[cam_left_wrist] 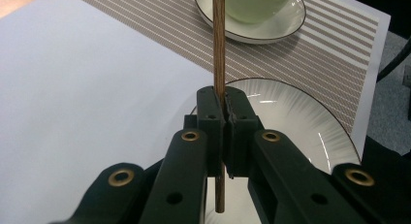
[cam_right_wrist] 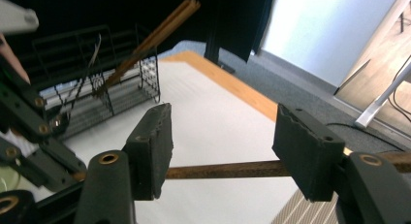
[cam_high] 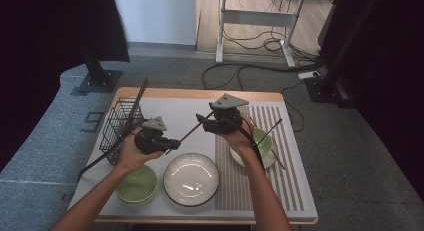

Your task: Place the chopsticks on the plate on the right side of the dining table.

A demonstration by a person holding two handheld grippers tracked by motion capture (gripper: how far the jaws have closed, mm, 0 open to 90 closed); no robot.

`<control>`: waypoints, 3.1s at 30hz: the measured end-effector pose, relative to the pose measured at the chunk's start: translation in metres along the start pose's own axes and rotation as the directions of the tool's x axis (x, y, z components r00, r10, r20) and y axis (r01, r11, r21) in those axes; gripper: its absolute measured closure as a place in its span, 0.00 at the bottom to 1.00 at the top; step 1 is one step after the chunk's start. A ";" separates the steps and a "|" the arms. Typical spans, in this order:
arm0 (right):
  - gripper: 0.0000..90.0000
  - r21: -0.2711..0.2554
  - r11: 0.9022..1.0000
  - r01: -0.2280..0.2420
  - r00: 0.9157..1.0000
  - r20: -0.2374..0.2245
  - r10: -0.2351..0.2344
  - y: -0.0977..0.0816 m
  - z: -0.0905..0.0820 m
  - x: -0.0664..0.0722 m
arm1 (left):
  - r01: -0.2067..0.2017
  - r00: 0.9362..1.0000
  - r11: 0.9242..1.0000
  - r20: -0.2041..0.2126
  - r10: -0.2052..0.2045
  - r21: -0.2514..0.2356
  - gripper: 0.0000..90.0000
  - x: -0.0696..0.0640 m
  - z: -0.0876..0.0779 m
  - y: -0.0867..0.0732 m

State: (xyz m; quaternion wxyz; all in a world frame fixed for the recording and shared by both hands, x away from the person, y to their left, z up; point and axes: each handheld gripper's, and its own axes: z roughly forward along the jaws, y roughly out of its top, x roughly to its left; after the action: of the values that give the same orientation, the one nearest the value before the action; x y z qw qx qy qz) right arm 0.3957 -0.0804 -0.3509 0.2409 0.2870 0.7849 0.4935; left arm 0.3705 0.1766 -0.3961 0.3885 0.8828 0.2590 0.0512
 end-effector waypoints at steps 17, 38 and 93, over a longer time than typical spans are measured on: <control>0.42 0.129 0.979 0.155 0.988 -0.011 -0.155 -0.012 0.006 -0.004 | 0.011 1.000 1.000 0.023 -0.011 0.014 0.97 0.002 -0.002 0.001; 0.41 0.210 0.939 0.272 0.962 -0.034 -0.271 -0.024 0.004 -0.008 | 0.009 0.998 0.999 0.054 -0.011 0.036 0.97 0.003 0.001 0.002; 0.94 0.359 0.751 0.555 0.829 -0.308 -0.466 -0.066 0.004 0.001 | 0.067 0.991 0.976 -0.103 -0.089 -0.205 0.68 0.028 -0.023 0.006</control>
State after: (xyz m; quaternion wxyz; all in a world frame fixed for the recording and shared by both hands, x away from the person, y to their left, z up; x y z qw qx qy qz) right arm 0.3834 -0.0999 -0.4128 0.2173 0.0558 0.9426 0.2472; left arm 0.3901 0.2024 -0.3785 0.4624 0.8239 0.3083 0.1110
